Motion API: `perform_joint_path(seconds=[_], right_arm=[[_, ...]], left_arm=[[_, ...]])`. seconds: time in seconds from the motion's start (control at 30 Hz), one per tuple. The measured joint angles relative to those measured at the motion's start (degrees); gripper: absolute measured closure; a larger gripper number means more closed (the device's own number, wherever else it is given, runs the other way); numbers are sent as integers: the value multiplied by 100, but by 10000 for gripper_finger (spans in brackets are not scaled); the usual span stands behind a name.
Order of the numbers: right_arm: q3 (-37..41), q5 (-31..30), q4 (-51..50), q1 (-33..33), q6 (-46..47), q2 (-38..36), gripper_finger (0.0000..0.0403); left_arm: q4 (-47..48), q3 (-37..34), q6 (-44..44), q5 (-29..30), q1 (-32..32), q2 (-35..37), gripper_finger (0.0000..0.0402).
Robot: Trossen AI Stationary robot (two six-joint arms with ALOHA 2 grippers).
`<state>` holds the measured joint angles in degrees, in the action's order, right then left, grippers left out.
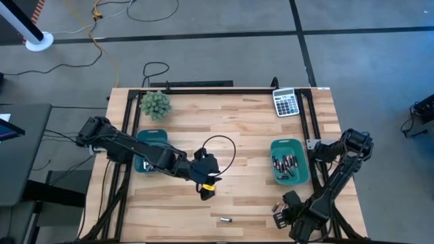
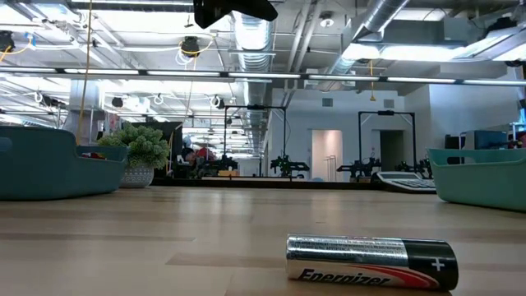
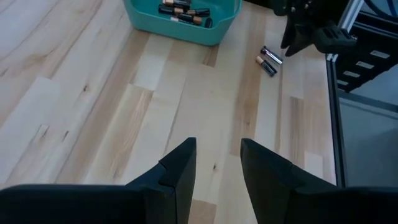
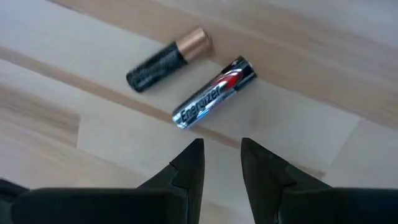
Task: Sort batteries
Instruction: Put the silver battery into the blue bin
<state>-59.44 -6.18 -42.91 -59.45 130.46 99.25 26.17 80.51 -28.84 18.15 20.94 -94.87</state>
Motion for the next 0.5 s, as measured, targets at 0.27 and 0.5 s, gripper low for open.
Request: perform_joint_path(seconds=[0.27,0.5], right_arm=[[-3,-38,67,162,4,-3,282],[-7,-38,98,298,17,-3,282]], left_arm=[[7,0,72,23,-1,0,278],[9,0,113,35,-4,0,278]])
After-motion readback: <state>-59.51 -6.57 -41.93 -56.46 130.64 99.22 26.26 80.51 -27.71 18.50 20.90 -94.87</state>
